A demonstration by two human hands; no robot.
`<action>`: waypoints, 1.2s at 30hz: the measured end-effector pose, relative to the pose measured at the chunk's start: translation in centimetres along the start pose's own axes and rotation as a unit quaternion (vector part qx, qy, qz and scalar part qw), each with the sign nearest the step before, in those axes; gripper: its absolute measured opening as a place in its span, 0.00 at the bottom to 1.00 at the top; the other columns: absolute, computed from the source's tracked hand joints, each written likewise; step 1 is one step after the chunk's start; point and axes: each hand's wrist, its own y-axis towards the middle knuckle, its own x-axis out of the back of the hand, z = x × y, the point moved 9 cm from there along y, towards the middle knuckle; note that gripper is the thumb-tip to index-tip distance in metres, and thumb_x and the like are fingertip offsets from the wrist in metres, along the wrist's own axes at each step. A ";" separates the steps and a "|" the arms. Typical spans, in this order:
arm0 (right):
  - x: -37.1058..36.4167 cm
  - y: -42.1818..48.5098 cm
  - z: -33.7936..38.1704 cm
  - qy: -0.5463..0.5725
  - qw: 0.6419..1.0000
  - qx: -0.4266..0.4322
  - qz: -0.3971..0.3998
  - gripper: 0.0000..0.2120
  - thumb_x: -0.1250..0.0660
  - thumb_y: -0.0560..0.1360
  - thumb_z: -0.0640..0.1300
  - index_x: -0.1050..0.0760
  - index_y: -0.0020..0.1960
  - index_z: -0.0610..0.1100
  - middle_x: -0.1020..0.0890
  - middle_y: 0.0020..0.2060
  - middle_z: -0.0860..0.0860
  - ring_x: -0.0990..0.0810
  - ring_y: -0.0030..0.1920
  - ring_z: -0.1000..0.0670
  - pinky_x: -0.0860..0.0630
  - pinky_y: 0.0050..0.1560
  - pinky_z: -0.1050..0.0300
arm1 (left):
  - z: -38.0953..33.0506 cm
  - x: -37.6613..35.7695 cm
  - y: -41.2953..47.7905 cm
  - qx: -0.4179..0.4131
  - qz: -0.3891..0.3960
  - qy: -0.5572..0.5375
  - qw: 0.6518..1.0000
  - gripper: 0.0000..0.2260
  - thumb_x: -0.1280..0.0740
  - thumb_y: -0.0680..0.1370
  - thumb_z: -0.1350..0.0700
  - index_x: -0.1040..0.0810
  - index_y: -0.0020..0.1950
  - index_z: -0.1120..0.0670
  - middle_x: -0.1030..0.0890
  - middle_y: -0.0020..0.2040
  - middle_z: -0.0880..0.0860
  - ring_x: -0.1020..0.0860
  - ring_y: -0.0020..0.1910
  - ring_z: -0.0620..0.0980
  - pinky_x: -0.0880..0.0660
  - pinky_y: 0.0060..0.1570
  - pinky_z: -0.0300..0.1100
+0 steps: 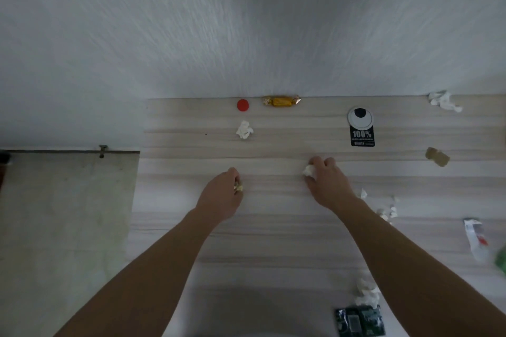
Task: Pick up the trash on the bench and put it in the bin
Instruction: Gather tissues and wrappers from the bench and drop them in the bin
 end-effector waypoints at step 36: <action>3.0 0.0 1.8 0.011 1.000 -0.007 -0.012 0.05 0.39 0.77 0.44 0.29 0.53 0.46 0.20 0.44 0.45 0.23 0.43 0.44 0.33 0.41 0.57 | -3.1 6.3 8.8 -0.059 -0.069 -0.030 0.995 0.25 0.31 0.74 0.55 0.35 0.69 0.53 0.33 0.62 0.57 0.22 0.49 0.60 0.24 0.49 0.50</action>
